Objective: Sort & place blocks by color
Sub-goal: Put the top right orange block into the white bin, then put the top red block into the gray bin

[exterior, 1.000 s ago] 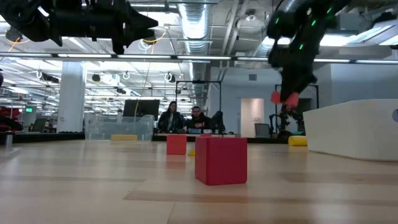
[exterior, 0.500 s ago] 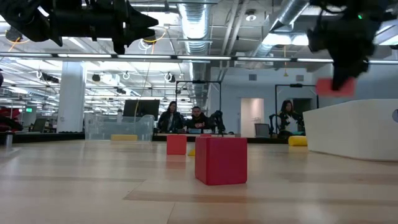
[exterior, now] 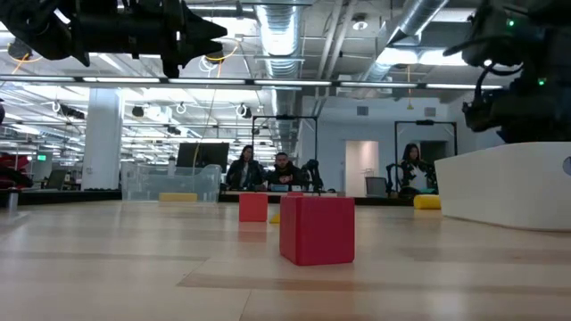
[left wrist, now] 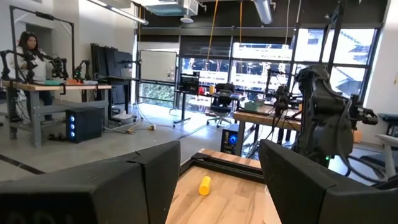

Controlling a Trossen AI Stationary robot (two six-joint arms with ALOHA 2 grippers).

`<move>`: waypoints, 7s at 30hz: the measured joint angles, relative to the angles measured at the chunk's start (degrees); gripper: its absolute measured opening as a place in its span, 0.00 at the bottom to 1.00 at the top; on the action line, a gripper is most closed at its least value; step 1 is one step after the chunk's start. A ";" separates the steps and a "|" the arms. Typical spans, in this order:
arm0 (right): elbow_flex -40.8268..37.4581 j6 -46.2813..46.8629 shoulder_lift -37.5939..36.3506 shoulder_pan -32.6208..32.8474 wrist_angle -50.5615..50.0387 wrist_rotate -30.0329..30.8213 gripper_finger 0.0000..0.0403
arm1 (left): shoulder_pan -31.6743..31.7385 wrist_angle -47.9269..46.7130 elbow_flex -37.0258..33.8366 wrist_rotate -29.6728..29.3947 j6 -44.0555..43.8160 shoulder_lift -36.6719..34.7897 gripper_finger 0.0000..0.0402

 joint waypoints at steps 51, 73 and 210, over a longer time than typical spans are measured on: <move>23.10 -40.90 18.47 -23.41 26.98 -4.88 0.55 | -0.02 -0.52 0.00 4.02 -0.41 0.00 0.52; 52.67 -54.60 55.67 -35.79 20.57 -12.82 0.55 | -0.02 -1.70 0.00 3.87 0.42 0.00 0.52; 26.25 -29.73 43.35 -20.78 46.03 -0.78 0.55 | -8.27 -4.77 4.87 -0.25 -5.29 6.72 0.52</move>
